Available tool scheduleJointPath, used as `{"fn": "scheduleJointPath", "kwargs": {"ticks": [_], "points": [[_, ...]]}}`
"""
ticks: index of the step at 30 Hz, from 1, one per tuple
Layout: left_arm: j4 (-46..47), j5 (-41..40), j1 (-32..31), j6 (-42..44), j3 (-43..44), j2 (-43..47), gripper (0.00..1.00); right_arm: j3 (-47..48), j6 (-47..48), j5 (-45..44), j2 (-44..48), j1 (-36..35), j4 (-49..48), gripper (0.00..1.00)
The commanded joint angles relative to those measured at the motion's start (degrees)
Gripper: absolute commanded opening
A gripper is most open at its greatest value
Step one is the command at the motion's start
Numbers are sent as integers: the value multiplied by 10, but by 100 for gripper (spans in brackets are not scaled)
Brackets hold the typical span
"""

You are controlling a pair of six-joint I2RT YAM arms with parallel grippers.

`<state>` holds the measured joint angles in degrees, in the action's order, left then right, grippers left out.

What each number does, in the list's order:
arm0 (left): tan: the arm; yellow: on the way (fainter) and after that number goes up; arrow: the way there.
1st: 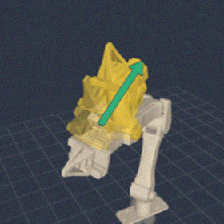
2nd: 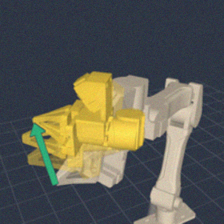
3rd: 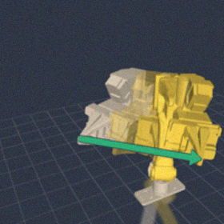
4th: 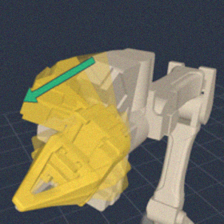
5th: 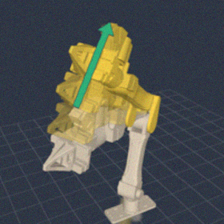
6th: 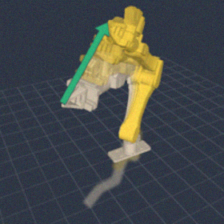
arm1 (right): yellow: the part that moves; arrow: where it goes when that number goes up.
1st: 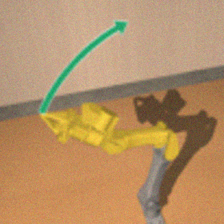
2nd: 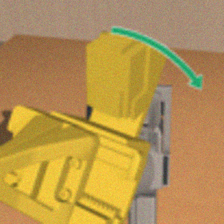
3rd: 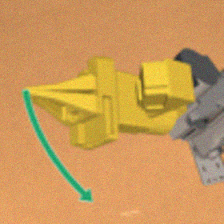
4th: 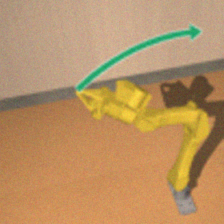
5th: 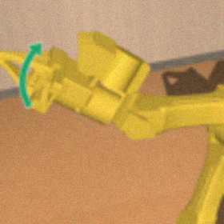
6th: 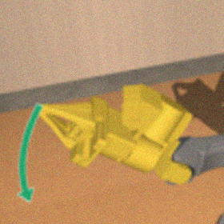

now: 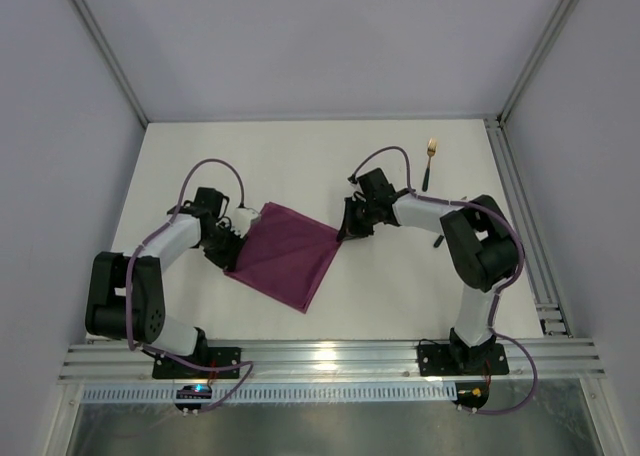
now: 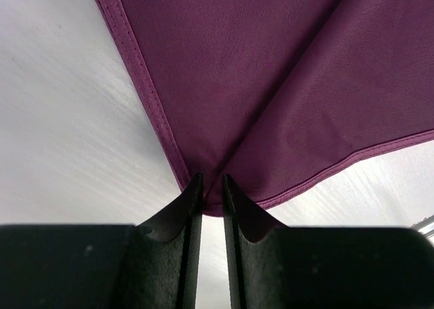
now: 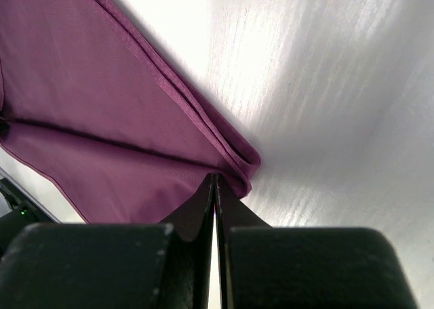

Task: Fold the napkin into a case and place the utensils inside
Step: Smooth out the lower triangle-folded napkin at the center of the board.

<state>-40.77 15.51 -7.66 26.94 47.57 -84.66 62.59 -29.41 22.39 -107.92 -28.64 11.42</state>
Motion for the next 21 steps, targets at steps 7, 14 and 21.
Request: {"fn": "scheduleJointPath", "kwargs": {"ticks": [7, 14, 21], "points": [[21, -4, -2, -10, -5, 11, 19, 21, 51, -49, 103, -38, 37, 4], [20, -6, -2, -12, 1, 46, 20, -13, 24, -14, 97, -73, 5, 4], [7, 3, -2, -9, 9, 87, 21, -37, 2, 1, 84, -100, -29, 4]]}}
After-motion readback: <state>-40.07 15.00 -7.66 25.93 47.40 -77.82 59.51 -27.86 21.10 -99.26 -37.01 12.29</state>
